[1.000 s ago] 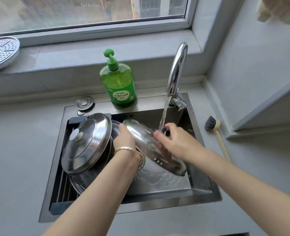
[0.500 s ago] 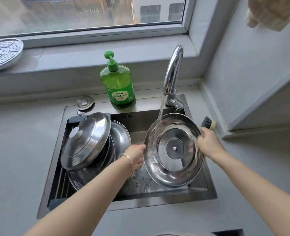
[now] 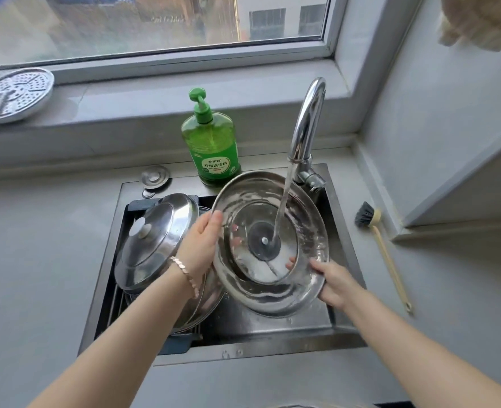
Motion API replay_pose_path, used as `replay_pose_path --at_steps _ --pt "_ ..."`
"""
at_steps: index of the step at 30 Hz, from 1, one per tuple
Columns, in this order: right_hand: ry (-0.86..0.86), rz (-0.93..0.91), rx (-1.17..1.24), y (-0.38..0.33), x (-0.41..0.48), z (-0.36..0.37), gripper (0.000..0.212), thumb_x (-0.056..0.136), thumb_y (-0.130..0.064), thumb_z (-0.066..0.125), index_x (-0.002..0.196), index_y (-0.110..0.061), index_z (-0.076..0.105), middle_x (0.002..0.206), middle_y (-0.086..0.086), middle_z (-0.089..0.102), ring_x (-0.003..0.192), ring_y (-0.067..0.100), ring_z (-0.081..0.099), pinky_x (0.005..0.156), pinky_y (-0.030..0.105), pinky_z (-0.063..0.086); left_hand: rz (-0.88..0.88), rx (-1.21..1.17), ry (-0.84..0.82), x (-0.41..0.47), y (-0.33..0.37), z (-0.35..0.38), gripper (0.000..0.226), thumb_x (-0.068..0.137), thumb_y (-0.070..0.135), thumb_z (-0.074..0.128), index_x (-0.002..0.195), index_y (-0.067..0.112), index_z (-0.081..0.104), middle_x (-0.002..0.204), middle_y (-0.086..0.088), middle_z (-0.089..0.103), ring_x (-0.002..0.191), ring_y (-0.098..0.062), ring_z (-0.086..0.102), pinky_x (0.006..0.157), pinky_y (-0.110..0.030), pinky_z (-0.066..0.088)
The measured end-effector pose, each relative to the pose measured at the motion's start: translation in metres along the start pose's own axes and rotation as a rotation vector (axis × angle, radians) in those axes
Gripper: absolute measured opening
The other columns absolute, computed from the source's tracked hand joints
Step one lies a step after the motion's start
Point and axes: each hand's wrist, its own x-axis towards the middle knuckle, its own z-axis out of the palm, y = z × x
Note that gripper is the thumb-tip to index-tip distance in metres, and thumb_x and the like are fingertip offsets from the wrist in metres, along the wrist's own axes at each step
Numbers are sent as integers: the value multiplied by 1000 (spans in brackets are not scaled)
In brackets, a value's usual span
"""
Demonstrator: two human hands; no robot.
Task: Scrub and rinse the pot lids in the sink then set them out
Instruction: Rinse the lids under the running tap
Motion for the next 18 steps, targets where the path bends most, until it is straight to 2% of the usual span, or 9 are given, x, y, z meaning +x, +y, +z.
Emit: replay_pose_path --at_steps 2,4,6,8,11,13,15,16,18 --pt "-22 -98 0 -2 2 13 23 99 -5 33 110 -1 53 80 18 71 70 26 71 62 41 59 3 -97 72 2 -2 -8 24 100 28 36 98 16 56 92 -5 66 71 -13 66 62 -24 55" --pt "-14 -227 -124 -15 -1 22 22 98 -4 37 113 0 53 84 19 70 74 27 71 67 41 59 -59 -213 160 10 -13 -17 24 100 30 38 110 17 56 100 -7 66 74 -15 67 65 -26 57" --pt "-6 -372 -268 -36 -10 26 23 96 0 37 114 -2 53 85 20 68 70 26 70 61 36 58 -163 -254 164 15 -26 -21 42 92 43 49 124 15 52 115 -11 64 93 -24 66 82 -41 55" --pt "26 -484 -414 -59 -23 28 21 95 1 39 102 -6 56 81 16 66 62 21 68 53 30 56 -289 -293 129 19 -44 -18 61 80 53 60 126 14 52 122 -15 61 107 -31 61 92 -51 48" --pt "127 -568 -654 -90 -28 21 18 92 -7 48 82 -16 60 79 14 65 68 27 63 63 35 52 -387 -364 102 12 -46 6 39 92 29 56 122 5 51 103 -19 66 89 -34 66 82 -52 53" --pt "197 -511 -729 -102 -23 12 16 88 -7 50 75 -12 59 79 15 64 69 28 60 63 33 49 -377 -326 121 10 -43 21 29 94 15 51 120 0 51 87 -16 65 74 -30 64 76 -45 54" --pt "240 -393 -732 -103 -21 4 20 87 0 46 72 -9 55 69 11 59 59 25 57 48 22 49 -372 -277 103 12 -41 28 25 94 8 49 118 0 53 80 -14 63 66 -27 61 67 -38 53" --pt "261 -341 -746 -100 -19 -1 22 88 3 45 71 -9 54 66 9 56 56 22 54 42 19 47 -367 -245 100 13 -39 28 23 94 5 49 116 1 53 81 -16 63 66 -28 61 64 -38 54" --pt "255 -238 -832 -90 -13 -12 17 87 6 45 83 -2 60 72 14 60 59 22 56 46 24 50 -321 -111 129 15 -35 27 20 92 3 48 112 4 54 94 -21 64 78 -34 64 71 -45 56"
